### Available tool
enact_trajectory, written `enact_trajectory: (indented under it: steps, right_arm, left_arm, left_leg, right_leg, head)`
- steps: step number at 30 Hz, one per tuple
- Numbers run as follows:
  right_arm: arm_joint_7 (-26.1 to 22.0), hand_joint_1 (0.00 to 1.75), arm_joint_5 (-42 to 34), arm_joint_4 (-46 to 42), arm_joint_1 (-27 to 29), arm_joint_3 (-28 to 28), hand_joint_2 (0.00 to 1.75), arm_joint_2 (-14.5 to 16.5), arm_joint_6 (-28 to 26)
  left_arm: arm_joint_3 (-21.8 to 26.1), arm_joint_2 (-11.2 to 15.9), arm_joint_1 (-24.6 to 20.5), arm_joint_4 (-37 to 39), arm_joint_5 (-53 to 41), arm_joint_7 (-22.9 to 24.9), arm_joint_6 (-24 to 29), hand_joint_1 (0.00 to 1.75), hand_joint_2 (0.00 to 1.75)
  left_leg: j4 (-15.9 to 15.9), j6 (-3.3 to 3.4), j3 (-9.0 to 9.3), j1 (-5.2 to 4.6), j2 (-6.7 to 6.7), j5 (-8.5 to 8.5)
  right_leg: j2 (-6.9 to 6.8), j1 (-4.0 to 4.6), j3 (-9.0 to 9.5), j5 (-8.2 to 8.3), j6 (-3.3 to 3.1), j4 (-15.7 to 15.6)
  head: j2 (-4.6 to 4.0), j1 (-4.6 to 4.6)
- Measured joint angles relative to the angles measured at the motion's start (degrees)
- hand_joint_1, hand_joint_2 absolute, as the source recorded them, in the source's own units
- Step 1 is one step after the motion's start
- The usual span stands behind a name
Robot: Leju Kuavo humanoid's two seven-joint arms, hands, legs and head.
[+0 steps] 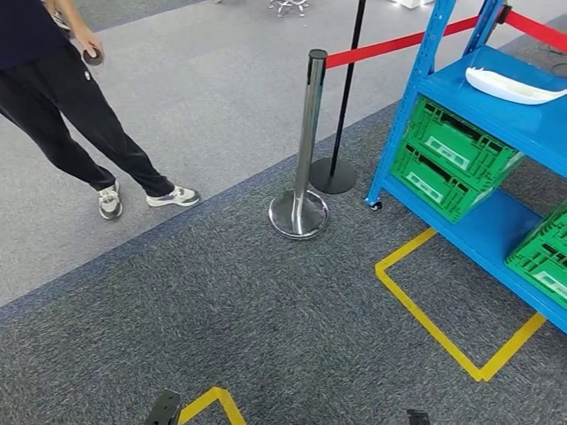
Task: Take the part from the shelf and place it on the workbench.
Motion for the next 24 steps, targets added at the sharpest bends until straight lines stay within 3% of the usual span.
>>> enact_trajectory:
  steps: [2,3,4,5,6,8,10,13,15,18,19,20,21,24]
  right_arm:
    - [0.15,0.00,0.06,0.00,-0.08,0.01,0.00,0.06,-0.05]
    - [0.19,0.00,0.08,0.01,-0.10,0.02,0.00,0.11,-0.05]
    - [0.22,0.00,0.09,0.01,-0.06,0.02,0.00,0.15,-0.05]
    - [0.23,0.00,0.09,0.01,0.02,0.01,0.00,0.18,-0.05]
    - [0.24,0.00,0.09,0.01,0.09,0.01,0.00,0.18,-0.05]
    - [0.25,0.00,0.10,0.01,0.04,0.00,0.00,0.20,-0.05]
    - [0.24,0.00,0.10,0.01,-0.18,0.00,0.00,0.30,-0.05]
    - [0.20,0.00,0.10,0.01,-0.25,-0.01,0.00,0.38,-0.03]
    - [-0.03,0.00,0.12,0.01,-0.30,-0.02,0.00,0.38,0.00]
    - [-0.31,0.00,0.23,0.01,-0.51,-0.02,0.00,0.39,0.07]
    - [-0.31,0.00,0.28,0.01,-0.49,-0.02,0.00,0.39,0.08]
    - [-0.31,0.00,0.34,0.01,-0.44,-0.02,0.00,0.40,0.08]
    - [-0.29,0.00,0.40,0.01,-0.41,-0.02,0.00,0.40,0.08]
    - [-0.11,0.00,0.56,0.01,-0.48,-0.02,0.00,0.43,0.08]
  left_arm:
    - [0.00,0.03,0.28,0.00,-0.03,-0.01,0.00,0.00,0.00]
    - [0.00,0.04,0.47,0.00,-0.04,-0.01,0.01,0.00,0.00]
    - [0.00,0.06,0.60,0.00,-0.04,-0.01,0.01,0.00,0.00]
    - [0.01,0.07,0.66,0.00,-0.04,-0.01,0.01,0.00,0.00]
    - [0.01,0.05,0.68,0.00,-0.04,-0.01,0.01,0.00,0.00]
    - [0.01,0.04,0.67,0.00,-0.04,-0.01,0.01,0.00,0.00]
    - [-0.01,0.06,0.66,0.00,-0.04,-0.01,0.01,0.00,0.00]
    - [0.00,0.08,0.59,0.00,-0.04,-0.01,0.08,0.00,0.00]
    - [0.00,0.07,0.53,0.00,-0.04,-0.04,0.19,0.00,0.00]
    - [0.01,0.07,0.57,0.00,0.32,-0.26,0.06,0.00,0.00]
    - [0.02,0.07,0.61,0.00,0.57,-0.32,-0.13,0.00,0.00]
    - [0.04,0.07,0.64,0.00,0.79,-0.35,-0.33,0.00,0.00]
    - [0.05,0.07,0.63,0.00,0.93,-0.34,-0.47,0.00,0.00]
    - [0.06,0.07,0.53,0.00,0.95,-0.13,-0.15,0.00,0.00]
  left_leg:
    - [-0.06,0.47,-0.01,-0.08,1.00,-0.02]
    - [-0.05,0.54,-0.01,-0.15,1.54,-0.05]
    - [-0.05,0.57,0.00,-0.20,2.05,-0.08]
    - [-0.03,0.57,0.03,-0.23,2.48,-0.10]
    - [-0.01,0.52,0.11,-0.23,2.86,-0.15]
    - [0.09,0.18,0.34,-0.32,3.48,-0.36]
    - [0.25,-0.39,0.51,-0.62,3.91,-0.57]
    - [0.24,-1.24,0.63,-0.65,4.56,-0.62]
    - [2.11,-1.86,-0.08,-0.47,3.84,-2.16]
    - [12.77,-2.39,-5.06,-0.32,2.19,-7.54]
    - [15.89,-2.39,-6.68,-0.31,2.04,-8.46]
    - [17.12,-2.33,-7.44,-0.31,1.98,-8.28]
    - [15.95,-2.22,-7.01,-0.30,1.91,-6.91]
    - [4.80,-1.71,-1.71,-0.20,0.20,-1.33]
  right_leg:
    - [-2.18,0.08,-3.24,-3.83,0.24,7.26]
    - [-2.53,0.06,-5.03,-5.51,0.35,11.24]
    - [-2.65,0.05,-6.13,-6.26,0.43,13.80]
    - [-2.73,0.05,-6.11,-5.88,0.48,14.11]
    - [-2.91,0.03,-4.82,-4.47,0.49,11.91]
    - [-4.34,0.09,-0.22,-1.15,0.48,3.62]
    - [-5.39,0.16,2.75,0.16,0.07,-1.61]
    - [-4.48,0.26,2.93,0.32,-1.00,-2.19]
    - [-3.72,0.11,2.88,0.57,-1.71,-2.32]
    - [-2.46,0.01,2.70,0.72,-2.35,-2.37]
    - [-1.97,0.03,2.65,0.74,-2.41,-2.37]
    - [-1.46,0.04,2.62,0.76,-2.41,-2.37]
    - [-0.93,0.04,2.63,0.80,-2.37,-2.37]
    - [0.64,0.05,2.58,0.94,-1.98,-2.27]
  head:
    - [0.00,0.11]
    - [0.00,0.09]
    - [0.00,0.07]
    - [0.00,0.09]
    - [0.00,0.09]
    - [0.00,0.11]
    - [0.00,-0.02]
    - [0.00,-0.18]
    - [0.00,-0.26]
    - [0.00,-0.41]
    - [0.00,-0.40]
    - [0.00,-0.40]
    - [0.00,-0.40]
    - [0.00,-0.40]
